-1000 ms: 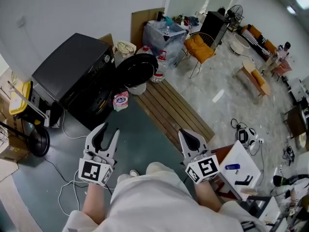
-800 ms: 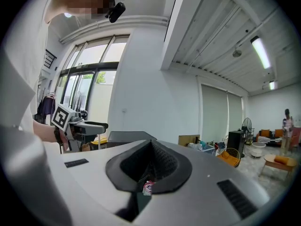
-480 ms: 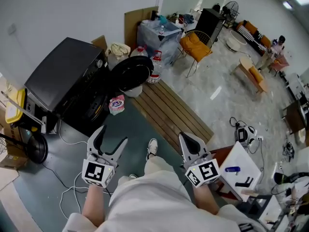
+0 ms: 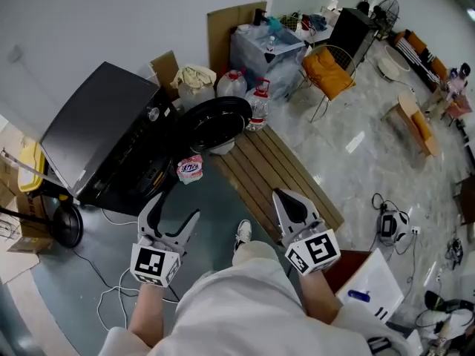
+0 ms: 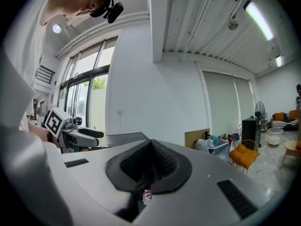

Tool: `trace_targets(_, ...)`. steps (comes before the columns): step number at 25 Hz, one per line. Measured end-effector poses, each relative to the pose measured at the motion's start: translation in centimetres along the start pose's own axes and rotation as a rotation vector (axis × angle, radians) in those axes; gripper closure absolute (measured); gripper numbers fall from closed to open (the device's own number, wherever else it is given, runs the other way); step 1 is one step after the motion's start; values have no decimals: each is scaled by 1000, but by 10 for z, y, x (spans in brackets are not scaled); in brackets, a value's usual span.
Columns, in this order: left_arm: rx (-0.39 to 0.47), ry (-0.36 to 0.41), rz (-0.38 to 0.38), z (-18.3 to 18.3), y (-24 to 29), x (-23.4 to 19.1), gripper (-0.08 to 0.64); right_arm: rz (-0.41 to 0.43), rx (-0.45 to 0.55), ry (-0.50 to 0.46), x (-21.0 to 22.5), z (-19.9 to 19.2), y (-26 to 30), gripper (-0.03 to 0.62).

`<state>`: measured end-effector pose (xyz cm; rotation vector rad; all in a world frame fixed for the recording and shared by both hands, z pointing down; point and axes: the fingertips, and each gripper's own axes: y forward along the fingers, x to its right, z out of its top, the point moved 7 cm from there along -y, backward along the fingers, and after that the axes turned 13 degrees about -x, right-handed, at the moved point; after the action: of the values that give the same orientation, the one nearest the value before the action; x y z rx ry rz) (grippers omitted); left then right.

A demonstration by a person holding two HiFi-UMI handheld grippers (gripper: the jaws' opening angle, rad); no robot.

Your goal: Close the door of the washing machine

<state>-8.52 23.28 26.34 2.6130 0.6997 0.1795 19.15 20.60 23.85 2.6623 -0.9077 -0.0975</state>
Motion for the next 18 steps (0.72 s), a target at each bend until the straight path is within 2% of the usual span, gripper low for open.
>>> trace_targets(4, -39, 4, 28, 40, 64, 0, 221, 39, -33, 46, 74, 6, 34, 594)
trace_targets(9, -90, 1, 90, 70, 125, 2, 219, 79, -57, 124, 153, 8, 86, 594)
trace_targets(14, -149, 20, 104, 77, 174, -14, 209, 134, -51, 177, 175, 14, 137, 594)
trace_targets(18, -147, 1, 83, 74, 214, -34, 202, 183, -81, 191, 174, 17, 161, 594)
